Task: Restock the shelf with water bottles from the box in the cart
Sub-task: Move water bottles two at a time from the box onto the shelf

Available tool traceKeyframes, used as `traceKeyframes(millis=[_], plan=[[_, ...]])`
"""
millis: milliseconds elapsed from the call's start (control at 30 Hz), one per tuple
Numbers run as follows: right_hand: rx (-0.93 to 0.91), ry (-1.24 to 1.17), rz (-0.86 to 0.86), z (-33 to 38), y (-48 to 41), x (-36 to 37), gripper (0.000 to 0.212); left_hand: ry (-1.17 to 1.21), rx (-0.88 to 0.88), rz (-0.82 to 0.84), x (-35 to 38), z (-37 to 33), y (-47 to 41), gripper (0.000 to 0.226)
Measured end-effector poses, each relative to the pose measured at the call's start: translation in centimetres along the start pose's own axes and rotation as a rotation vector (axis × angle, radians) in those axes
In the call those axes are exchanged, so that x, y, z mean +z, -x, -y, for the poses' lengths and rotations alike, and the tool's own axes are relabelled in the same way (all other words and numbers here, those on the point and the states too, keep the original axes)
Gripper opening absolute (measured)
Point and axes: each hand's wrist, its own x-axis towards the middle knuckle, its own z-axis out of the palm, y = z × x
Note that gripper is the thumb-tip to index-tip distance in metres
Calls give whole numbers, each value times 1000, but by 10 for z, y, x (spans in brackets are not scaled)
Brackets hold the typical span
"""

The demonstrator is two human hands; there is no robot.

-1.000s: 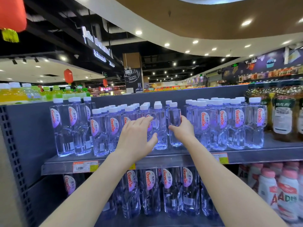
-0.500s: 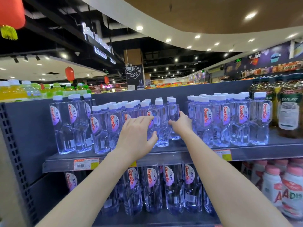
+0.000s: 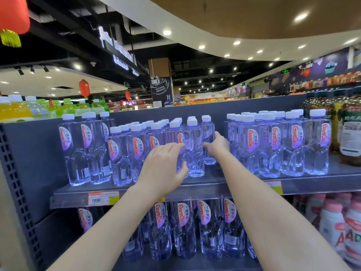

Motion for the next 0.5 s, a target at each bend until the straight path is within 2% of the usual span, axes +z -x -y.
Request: traceKeyframes(millis=[100,333,433,500], plan=[[5,13,9,0,-1,0,48,2,8,2,3,2,1,53],[26,45,41,1,-2,2,47,7,8,33,7,-2,1,57],[30,79,47,3,-1,4,52,5,11,52,9,-2,4,57],[33,119,51,4,3,6,63,4,13,57,10,-1,6,54]])
